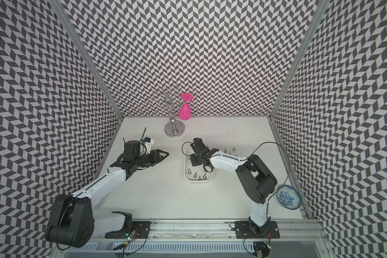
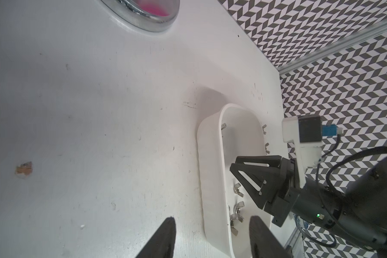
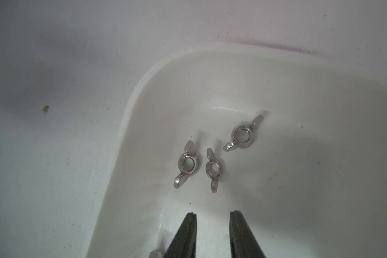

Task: Take out the wing nut from the storage box
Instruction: Pick up the wing nut from the storage box.

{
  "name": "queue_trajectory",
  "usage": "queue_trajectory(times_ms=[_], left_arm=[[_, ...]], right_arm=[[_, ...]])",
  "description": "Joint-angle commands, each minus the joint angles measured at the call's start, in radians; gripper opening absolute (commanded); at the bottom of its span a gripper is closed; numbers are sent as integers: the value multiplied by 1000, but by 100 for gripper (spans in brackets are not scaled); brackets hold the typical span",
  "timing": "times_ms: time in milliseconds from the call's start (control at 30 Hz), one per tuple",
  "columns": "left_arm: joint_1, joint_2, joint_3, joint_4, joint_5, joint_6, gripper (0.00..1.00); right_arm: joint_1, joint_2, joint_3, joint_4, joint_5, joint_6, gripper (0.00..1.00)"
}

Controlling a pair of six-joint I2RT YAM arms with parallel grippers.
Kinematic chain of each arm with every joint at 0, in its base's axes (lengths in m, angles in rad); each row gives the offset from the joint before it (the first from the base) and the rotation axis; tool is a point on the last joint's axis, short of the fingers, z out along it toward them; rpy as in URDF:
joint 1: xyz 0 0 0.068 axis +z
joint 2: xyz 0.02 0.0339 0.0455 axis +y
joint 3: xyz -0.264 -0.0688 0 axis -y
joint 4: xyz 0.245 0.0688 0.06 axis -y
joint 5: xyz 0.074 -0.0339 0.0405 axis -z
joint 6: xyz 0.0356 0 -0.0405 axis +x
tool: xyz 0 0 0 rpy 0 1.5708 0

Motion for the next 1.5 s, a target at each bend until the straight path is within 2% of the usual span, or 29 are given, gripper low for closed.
queue_trajectory(times_ms=[0, 700, 1467], left_arm=[[4, -26, -5, -8, 28, 29, 56], [15, -27, 2, -12, 55, 41, 56], [27, -41, -5, -19, 64, 50, 56]], right_arm=[[2, 29, 49, 25, -4, -26, 30], [-14, 160, 192, -13, 12, -35, 29], [-23, 199, 225, -30, 19, -25, 26]])
